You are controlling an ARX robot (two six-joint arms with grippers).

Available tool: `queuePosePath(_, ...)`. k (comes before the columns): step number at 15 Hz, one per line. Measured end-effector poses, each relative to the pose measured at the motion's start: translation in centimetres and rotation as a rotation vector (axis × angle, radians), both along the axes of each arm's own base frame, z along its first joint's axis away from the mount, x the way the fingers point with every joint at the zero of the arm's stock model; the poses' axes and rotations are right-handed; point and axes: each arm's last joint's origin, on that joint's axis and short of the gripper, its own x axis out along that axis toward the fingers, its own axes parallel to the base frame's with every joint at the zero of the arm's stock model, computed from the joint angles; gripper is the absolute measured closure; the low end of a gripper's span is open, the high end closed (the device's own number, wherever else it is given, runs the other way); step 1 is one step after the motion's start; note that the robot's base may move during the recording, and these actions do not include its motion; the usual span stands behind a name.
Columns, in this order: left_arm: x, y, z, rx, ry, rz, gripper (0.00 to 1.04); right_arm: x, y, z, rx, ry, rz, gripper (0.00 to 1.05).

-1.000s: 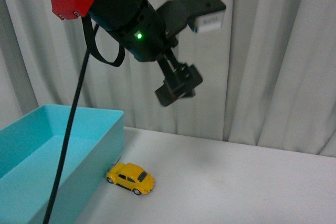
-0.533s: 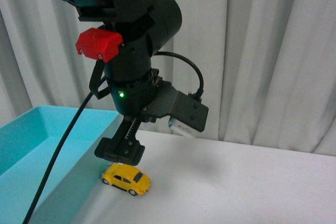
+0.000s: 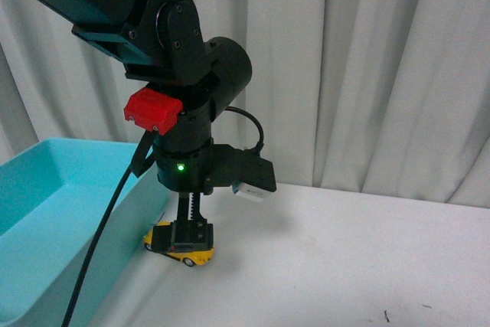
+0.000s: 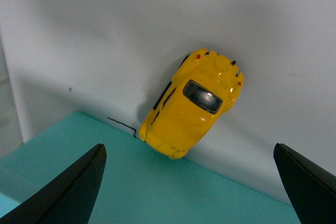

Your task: Wind up and store yellow beetle toy

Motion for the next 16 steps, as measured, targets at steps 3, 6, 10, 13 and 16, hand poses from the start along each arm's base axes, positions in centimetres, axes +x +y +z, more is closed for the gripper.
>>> queuePosePath(3,0.6,1.0,-1.5,-0.008,0.009,0.056,0.07,0.0,0.0,0.0,0.0,0.0,0.0,0.06)
queuePosePath(6,1.2,1.4,-3.3,-0.023,0.031,0.036,0.07,0.0,0.0,0.0,0.0,0.0,0.0,0.06)
queuePosePath(10,2.6,3.2,-4.4,-0.023,0.034,0.045,0.07,0.0,0.0,0.0,0.0,0.0,0.0,0.06)
queuePosePath(13,3.3,4.3,-5.6,-0.025,0.053,0.022,0.44,0.0,0.0,0.0,0.0,0.0,0.0,0.06)
queuePosePath(16,3.5,2.1,-4.9,-0.066,0.088,-0.299,0.66,0.0,0.0,0.0,0.0,0.0,0.0,0.06)
